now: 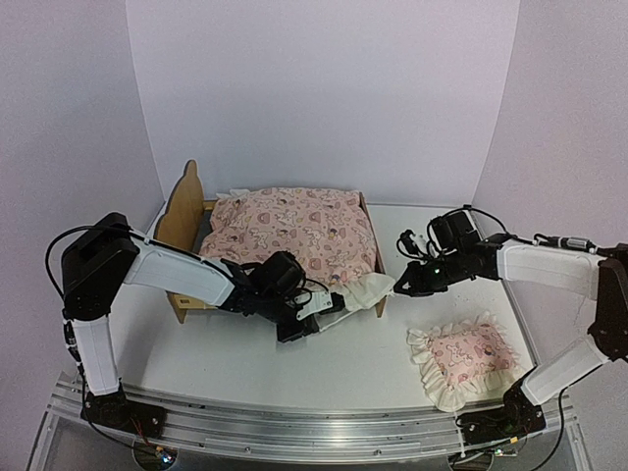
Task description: Set up the pet bed
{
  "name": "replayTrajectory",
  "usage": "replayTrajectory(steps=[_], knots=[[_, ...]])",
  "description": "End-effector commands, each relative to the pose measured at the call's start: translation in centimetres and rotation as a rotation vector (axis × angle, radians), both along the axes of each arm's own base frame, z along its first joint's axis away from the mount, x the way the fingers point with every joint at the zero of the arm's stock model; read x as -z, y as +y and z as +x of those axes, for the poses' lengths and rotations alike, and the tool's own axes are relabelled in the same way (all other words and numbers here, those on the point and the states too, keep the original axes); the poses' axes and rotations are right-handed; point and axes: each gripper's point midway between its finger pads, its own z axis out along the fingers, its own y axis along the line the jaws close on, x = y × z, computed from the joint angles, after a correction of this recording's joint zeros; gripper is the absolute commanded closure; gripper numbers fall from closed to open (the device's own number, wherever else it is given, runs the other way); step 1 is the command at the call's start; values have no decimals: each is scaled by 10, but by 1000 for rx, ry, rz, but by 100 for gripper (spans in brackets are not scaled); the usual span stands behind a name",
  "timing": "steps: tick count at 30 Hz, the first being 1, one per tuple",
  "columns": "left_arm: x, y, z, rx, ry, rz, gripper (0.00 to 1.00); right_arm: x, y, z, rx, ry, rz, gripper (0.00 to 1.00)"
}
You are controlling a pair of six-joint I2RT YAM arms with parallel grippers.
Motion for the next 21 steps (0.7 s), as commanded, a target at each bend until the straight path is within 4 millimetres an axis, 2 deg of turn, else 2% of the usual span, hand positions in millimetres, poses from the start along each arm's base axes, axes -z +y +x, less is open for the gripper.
replayTrajectory(steps=[1, 4, 6, 14, 17, 21], knots=[[-10, 18, -8, 40, -26, 20, 100, -45, -10, 18, -3, -117, -26, 100], [-13, 25, -10, 53, -54, 22, 100, -73, -9, 30, 0, -192, -16, 100], [-11, 29, -11, 56, -62, 28, 100, -80, -9, 34, 2, -212, -21, 100], [12, 44, -19, 96, -83, 77, 100, -78, -39, 61, 101, -249, -119, 100], [16, 46, -19, 105, -92, 84, 100, -85, -42, 69, 118, -261, -114, 100], [17, 45, -19, 109, -99, 80, 100, -83, -37, 68, 106, -237, -89, 100]])
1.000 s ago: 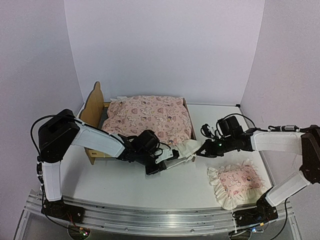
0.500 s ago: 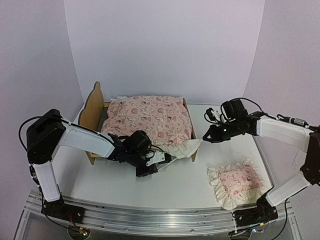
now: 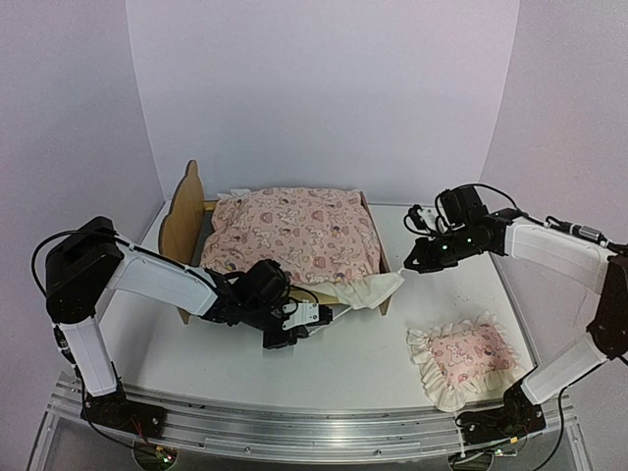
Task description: Set up the pet bed
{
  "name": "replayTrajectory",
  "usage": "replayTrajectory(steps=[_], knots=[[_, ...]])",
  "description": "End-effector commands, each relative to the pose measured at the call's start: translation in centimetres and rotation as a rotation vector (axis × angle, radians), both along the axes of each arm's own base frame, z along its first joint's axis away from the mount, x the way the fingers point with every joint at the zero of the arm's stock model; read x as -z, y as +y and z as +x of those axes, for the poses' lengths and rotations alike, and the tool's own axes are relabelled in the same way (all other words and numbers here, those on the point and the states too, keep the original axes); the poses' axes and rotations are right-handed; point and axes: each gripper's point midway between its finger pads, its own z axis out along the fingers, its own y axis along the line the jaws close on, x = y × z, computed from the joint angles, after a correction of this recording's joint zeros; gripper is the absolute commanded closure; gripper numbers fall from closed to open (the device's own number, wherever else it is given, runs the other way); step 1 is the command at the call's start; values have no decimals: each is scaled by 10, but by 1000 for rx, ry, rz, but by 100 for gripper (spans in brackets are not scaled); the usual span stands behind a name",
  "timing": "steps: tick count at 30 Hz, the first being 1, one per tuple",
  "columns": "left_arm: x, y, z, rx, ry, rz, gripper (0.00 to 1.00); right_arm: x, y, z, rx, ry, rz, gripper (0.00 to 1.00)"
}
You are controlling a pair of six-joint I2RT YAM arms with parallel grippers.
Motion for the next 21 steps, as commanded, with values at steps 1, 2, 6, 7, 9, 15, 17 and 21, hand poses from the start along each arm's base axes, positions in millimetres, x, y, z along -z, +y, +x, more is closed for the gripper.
replayTrajectory(steps=[1, 2, 6, 7, 9, 15, 17, 21], knots=[[11, 17, -5, 7, 8, 61, 100, -37, -11, 32, 76, -124, 21, 100], [9, 14, -5, 10, 8, 52, 100, -34, -9, 29, 78, -102, 39, 100], [0, -6, -7, 36, 12, -10, 100, -14, 4, 4, 81, 43, 149, 100], [-2, -13, -7, 41, 14, -26, 100, -7, 3, -4, 98, 81, 166, 100], [-6, -26, -8, 53, 24, -60, 100, 3, 2, -19, 125, 136, 191, 100], [-14, -61, -11, 109, 29, -150, 100, 24, 9, -58, 164, 260, 312, 100], [-14, -69, -13, 126, 31, -167, 100, 35, 14, -69, 162, 313, 342, 100], [-12, -78, -14, 138, 37, -186, 100, 46, 16, -81, 169, 375, 352, 100]])
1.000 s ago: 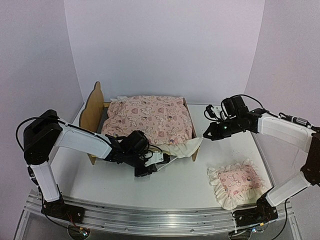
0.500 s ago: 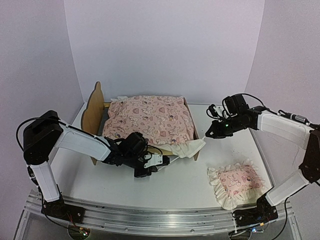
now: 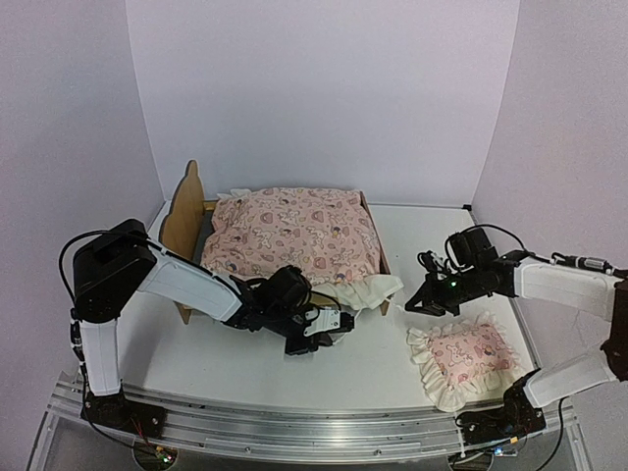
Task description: Set up the pet bed
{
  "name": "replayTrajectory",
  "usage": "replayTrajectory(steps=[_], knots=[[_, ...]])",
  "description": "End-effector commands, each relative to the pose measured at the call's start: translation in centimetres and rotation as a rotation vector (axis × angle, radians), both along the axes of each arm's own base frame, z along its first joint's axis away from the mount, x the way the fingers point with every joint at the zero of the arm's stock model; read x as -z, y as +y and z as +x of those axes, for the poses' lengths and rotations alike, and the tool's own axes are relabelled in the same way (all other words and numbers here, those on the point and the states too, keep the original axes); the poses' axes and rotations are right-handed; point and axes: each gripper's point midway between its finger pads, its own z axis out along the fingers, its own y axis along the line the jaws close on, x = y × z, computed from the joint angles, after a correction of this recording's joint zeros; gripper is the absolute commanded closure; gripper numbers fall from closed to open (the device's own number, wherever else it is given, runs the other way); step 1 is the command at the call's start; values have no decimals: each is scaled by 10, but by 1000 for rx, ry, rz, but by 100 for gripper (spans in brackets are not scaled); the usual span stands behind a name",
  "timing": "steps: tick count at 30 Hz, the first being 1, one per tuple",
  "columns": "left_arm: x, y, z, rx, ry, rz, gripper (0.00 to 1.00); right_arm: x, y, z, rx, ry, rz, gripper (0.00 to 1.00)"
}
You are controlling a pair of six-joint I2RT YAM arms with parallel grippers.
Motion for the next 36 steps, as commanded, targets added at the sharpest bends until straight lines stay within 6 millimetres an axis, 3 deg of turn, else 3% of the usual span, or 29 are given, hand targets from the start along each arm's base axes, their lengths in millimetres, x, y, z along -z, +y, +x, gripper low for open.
replayTrajectory(steps=[1, 3, 5, 8, 11, 15, 18, 21, 24, 26, 29, 36], knots=[[-20, -28, 1, 35, -6, -100, 99, -4, 13, -7, 14, 47, 94, 100], [-22, -29, -1, 44, -4, -103, 95, 0, 10, -7, 35, 61, 81, 97], [-25, -28, -3, 52, 3, -97, 87, 8, 4, -8, 66, 91, 43, 75], [-33, -20, -9, 61, 19, -68, 67, 17, -17, -9, 126, 125, -86, 43], [-42, 3, -26, 93, 50, -15, 52, 0, -23, 2, 158, 52, -115, 23], [-67, 35, -46, 126, 62, 10, 39, -34, -22, 24, 159, -64, -123, 23], [-97, 58, -44, 99, 37, -7, 27, -57, -11, 37, 145, -95, -87, 29], [-135, 78, -18, -23, -8, -41, 17, -72, 4, 46, 134, -113, -65, 33], [-152, 104, 23, -226, -40, -2, 15, -75, 15, 52, 139, -131, -89, 33], [-157, 129, 52, -377, -44, 36, 14, -74, 24, 56, 136, -142, -116, 33], [-153, 164, 77, -536, -41, 105, 17, -70, 37, 65, 125, -155, -159, 32], [-130, 226, 87, -662, -62, 304, 19, -47, 49, 81, 122, -112, -259, 36]])
